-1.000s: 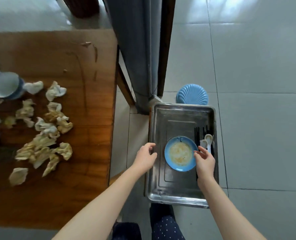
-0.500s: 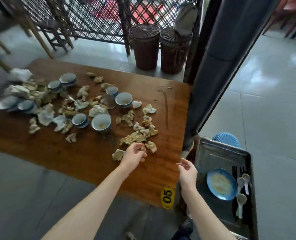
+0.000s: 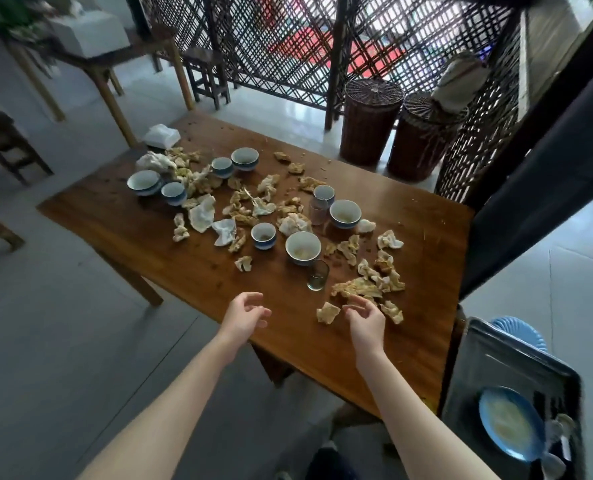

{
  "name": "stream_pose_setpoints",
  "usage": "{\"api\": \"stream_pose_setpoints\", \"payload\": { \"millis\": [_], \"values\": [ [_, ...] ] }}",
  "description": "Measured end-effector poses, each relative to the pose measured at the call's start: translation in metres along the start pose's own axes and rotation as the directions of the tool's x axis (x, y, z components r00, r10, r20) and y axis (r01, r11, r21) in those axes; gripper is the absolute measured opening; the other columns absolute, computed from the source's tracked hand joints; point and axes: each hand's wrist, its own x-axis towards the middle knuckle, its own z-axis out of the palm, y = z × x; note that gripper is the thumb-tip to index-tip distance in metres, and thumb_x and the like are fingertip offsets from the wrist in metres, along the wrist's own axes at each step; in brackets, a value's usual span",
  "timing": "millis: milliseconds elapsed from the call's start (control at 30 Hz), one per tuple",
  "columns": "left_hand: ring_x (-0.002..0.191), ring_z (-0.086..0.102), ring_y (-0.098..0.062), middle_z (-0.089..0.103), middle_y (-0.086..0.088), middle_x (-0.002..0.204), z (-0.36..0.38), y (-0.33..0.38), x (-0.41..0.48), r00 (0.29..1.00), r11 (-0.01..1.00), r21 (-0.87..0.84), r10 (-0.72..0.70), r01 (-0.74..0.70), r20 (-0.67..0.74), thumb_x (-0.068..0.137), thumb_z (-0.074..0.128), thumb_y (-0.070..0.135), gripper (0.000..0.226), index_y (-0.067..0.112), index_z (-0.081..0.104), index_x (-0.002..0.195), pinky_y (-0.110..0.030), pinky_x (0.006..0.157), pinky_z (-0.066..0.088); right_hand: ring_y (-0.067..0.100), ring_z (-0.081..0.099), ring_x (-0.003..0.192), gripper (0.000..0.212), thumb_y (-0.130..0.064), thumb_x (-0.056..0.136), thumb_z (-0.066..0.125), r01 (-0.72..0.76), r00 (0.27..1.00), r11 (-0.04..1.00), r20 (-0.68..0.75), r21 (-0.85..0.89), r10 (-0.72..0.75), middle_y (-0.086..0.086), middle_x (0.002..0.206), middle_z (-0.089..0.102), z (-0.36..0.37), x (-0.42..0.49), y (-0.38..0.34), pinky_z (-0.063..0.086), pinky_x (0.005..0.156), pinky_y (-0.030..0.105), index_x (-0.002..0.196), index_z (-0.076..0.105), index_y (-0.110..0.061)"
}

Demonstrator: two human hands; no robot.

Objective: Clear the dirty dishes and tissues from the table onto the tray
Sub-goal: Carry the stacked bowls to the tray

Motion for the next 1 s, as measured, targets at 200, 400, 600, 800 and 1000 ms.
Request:
{"api": "stream_pose_setpoints", "payload": {
  "millis": [200, 400, 600, 800, 1000],
  "values": [
    [0.089, 0.066, -0.015, 0.067, -0.002, 0.105, -0.009, 0.002, 0.022, 1.0, 1.0, -0.016, -0.015, 0.015, 0.005, 0.098, 0.047, 0.017, 0.026, 0.019, 0.051, 0.124, -0.025, 0.074, 0.049, 0.014, 0.062, 0.096, 0.024, -0.003, 0.092, 0.054, -0.006, 1.0, 1.0, -0.021, -0.008, 0.006, 0.004, 0.106, 0.064, 0.021, 0.023, -0.011, 0.045, 0.064, 0.011, 0.112, 0.061, -0.015],
    [0.088, 0.067, -0.014, 0.068, 0.0, 0.106, -0.009, 0.015, 0.066, 0.999, 1.0, -0.008, -0.027, 0.027, 0.043, 0.098, 0.048, 0.018, 0.025, 0.021, 0.051, 0.123, -0.024, 0.068, 0.048, 0.002, 0.059, 0.081, 0.025, -0.004, 0.093, 0.052, -0.035, 0.998, 0.998, -0.044, -0.043, 0.033, -0.002, 0.096, 0.064, 0.04, 0.061, -0.019, 0.042, 0.05, 0.007, 0.106, 0.058, -0.024],
    [0.088, 0.066, -0.012, 0.067, 0.003, 0.106, 0.005, 0.04, 0.13, 0.99, 0.997, 0.032, -0.068, 0.064, 0.121, 0.098, 0.047, 0.02, 0.026, 0.024, 0.051, 0.123, -0.024, 0.068, 0.047, 0.01, 0.056, 0.085, 0.021, -0.013, 0.095, 0.052, -0.087, 0.995, 0.988, -0.068, -0.126, 0.079, -0.001, 0.107, 0.06, 0.067, 0.122, -0.03, 0.041, 0.054, 0.016, 0.112, 0.059, -0.023],
    [0.108, 0.058, -0.015, 0.053, -0.003, 0.133, 0.031, 0.058, 0.181, 0.977, 0.991, 0.081, -0.119, 0.106, 0.178, 0.098, 0.05, 0.02, 0.041, 0.022, 0.042, 0.138, -0.022, 0.074, 0.049, 0.012, 0.055, 0.099, 0.03, -0.009, 0.093, 0.054, -0.09, 0.992, 0.969, 0.07, -0.23, 0.108, 0.004, 0.116, 0.061, 0.091, 0.17, -0.036, 0.044, 0.08, 0.022, 0.122, 0.057, -0.016],
    [0.128, 0.047, -0.022, 0.044, -0.005, 0.144, 0.046, 0.064, 0.208, 0.974, 0.982, 0.136, -0.152, 0.13, 0.171, 0.094, 0.057, 0.023, 0.056, 0.018, 0.035, 0.145, -0.041, 0.106, 0.042, 0.017, 0.053, 0.115, 0.044, -0.019, 0.091, 0.061, -0.069, 0.968, 0.931, 0.203, -0.359, 0.15, 0.003, 0.128, 0.056, 0.112, 0.192, -0.034, 0.04, 0.084, 0.019, 0.133, 0.052, -0.011]
  ]
}}
